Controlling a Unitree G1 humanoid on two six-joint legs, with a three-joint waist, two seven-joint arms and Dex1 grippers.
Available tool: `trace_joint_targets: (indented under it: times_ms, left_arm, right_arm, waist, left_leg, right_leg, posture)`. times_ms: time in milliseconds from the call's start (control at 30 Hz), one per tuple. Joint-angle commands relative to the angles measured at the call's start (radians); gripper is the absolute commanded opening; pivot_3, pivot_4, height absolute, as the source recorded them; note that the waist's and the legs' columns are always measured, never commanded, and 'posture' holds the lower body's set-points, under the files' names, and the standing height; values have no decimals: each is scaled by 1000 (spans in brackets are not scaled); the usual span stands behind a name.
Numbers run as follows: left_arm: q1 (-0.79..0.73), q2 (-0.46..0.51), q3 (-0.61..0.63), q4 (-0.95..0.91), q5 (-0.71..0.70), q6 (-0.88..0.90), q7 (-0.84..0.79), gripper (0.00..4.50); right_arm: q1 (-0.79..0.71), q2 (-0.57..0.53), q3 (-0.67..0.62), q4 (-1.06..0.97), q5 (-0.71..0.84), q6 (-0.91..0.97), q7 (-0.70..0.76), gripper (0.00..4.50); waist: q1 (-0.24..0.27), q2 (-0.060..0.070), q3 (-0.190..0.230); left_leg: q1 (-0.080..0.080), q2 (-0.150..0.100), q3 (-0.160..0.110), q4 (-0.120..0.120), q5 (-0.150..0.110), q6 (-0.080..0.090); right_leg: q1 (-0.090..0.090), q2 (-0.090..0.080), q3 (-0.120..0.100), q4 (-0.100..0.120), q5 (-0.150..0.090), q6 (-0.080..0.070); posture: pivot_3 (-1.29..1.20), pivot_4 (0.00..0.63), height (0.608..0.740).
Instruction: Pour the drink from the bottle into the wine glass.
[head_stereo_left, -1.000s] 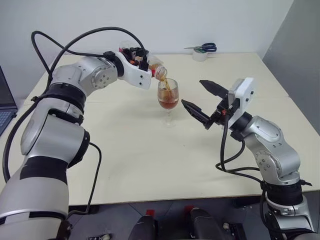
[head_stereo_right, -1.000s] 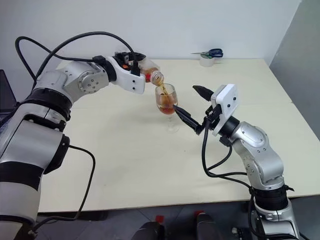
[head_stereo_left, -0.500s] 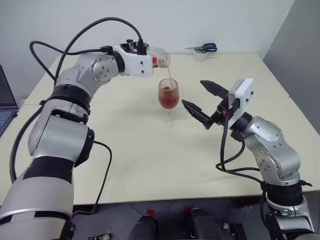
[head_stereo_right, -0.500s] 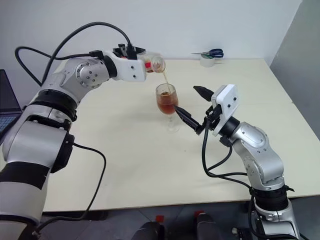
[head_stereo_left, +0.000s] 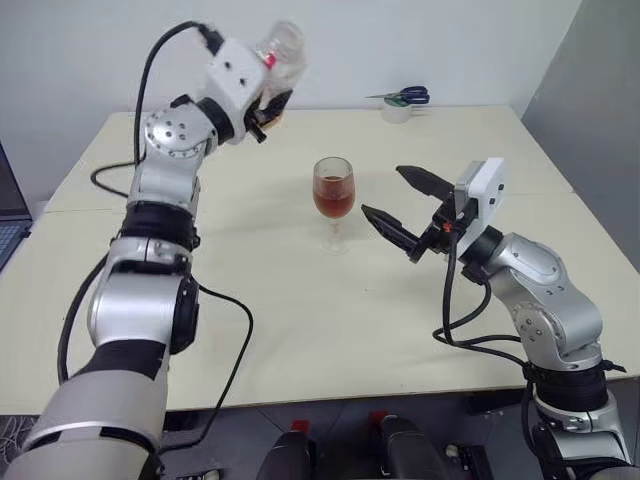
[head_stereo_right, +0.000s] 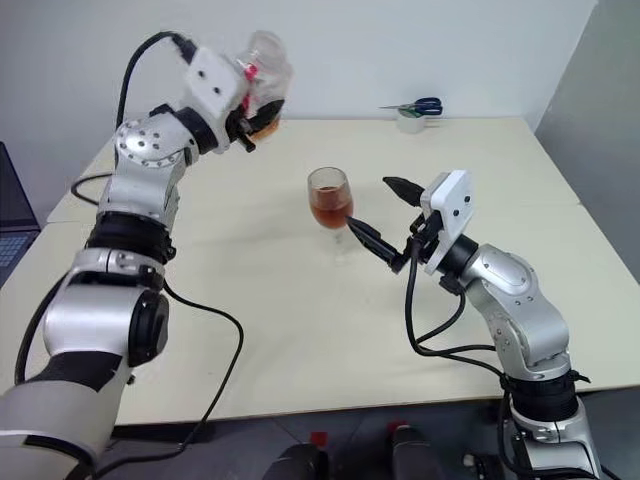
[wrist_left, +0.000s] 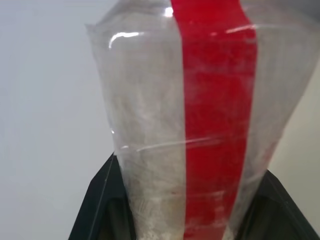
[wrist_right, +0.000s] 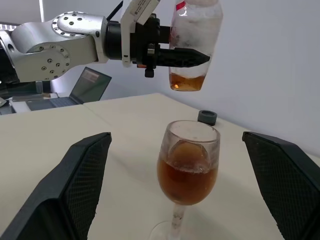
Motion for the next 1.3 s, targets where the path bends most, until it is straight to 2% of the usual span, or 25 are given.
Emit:
trace_joint_targets:
  times_ms: [33, 200, 333, 467, 700, 1033, 1300]
  left_arm:
    - [123, -4, 127, -218, -82, 211, 148, 1761]
    - [373, -45, 279, -425, -167, 385, 310, 1761]
    - [500, -70, 311, -488, -211, 389, 317, 1761]
    - [607, -88, 311, -447, -232, 310, 286, 1761]
    - [619, -116, 308, -321, -265, 160, 248, 1761]
    - [601, -126, 298, -181, -287, 72, 239, 1761]
    - [632, -129, 284, -192, -280, 86, 258, 4343]
  right_arm:
    - [28, -39, -11, -64, 50, 18, 64, 4500]
    - [129, -125, -9, -111, 99, 17, 189, 4500]
    - [198, -159, 5, -121, 98, -20, 259, 4500]
    - [223, -145, 24, -77, 60, -79, 291, 4500]
    - [223, -130, 24, -47, 44, -89, 272, 4500]
    - [225, -130, 30, -57, 26, -69, 246, 4500]
    - [226, -123, 44, -42, 8, -76, 238, 4500]
  waist:
    - [-3, 0, 0]
    - [0, -1, 0]
    - [16, -2, -1]
    - [20, -2, -1]
    - [23, -3, -2]
    - [22, -3, -2]
    - [20, -3, -2]
  left_leg:
    - [0, 0, -1, 1, 0, 0]
    - [0, 0, -1, 5, 0, 0]
    - [1, 0, -2, 7, 0, 0]
    - [4, -1, -2, 7, 0, 0]
    - [4, -1, -3, 7, 0, 0]
    - [5, -1, -3, 7, 0, 0]
    - [5, 0, -3, 7, 0, 0]
  right_leg:
    - [0, 0, 0, 1, 0, 0]
    - [0, -1, 0, 6, 0, 0]
    - [1, -1, 0, 8, 0, 0]
    - [4, -1, -1, 9, 0, 0]
    - [6, -1, -2, 7, 0, 0]
    - [6, -1, -2, 7, 0, 0]
    - [6, -1, -2, 6, 0, 0]
  posture:
    - [0, 150, 740]
    - [0, 150, 740]
    - [0, 150, 740]
    - [0, 150, 740]
    - [0, 150, 740]
    - [0, 150, 740]
    - [0, 150, 740]
